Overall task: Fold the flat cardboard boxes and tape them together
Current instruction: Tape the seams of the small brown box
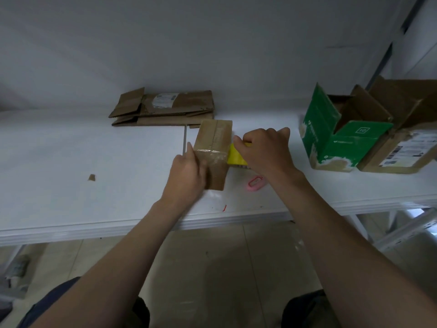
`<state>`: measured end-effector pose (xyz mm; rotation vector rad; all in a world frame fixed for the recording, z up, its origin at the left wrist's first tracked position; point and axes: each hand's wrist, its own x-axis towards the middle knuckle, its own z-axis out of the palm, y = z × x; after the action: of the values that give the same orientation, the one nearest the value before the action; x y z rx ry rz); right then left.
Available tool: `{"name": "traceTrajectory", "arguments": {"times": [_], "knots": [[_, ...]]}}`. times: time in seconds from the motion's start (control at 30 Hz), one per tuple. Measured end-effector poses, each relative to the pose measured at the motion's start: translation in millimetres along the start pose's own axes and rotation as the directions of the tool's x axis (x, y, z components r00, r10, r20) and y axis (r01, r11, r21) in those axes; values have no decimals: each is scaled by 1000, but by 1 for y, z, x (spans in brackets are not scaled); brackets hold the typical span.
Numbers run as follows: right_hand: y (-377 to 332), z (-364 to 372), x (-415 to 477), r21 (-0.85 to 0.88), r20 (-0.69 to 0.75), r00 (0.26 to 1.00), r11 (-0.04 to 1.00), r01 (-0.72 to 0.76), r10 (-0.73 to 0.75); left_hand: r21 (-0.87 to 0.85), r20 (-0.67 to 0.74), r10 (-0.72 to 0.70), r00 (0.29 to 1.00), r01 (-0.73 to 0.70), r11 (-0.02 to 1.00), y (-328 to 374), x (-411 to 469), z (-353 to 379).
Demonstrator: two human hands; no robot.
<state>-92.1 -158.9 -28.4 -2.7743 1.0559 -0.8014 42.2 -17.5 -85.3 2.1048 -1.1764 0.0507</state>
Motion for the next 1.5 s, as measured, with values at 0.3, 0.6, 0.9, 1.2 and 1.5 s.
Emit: {"name": "traceTrajectory", "arguments": {"times": [0.3, 0.6, 0.9, 1.2, 1.5], "knots": [[-11, 0, -4, -23, 40, 999, 999, 24, -23, 178, 17, -322, 946, 314, 932, 44, -13, 47], [-15, -12, 0, 171, 174, 984, 985, -12, -19, -52, -154, -204, 967, 198, 979, 34, -11, -7], [-39, -36, -18, 310, 382, 921, 950, -46, -80, 91, 5, 212, 977, -212, 973, 1, -7, -31], [-31, -46, -32, 471, 467, 864, 880, -61, -190, 114, 30, 124, 992, -126, 985, -3, -10, -31], [-25, -44, -27, 283, 351, 919, 956, 80, -180, 181, 7, 147, 989, -145, 973, -2, -9, -30]]}}
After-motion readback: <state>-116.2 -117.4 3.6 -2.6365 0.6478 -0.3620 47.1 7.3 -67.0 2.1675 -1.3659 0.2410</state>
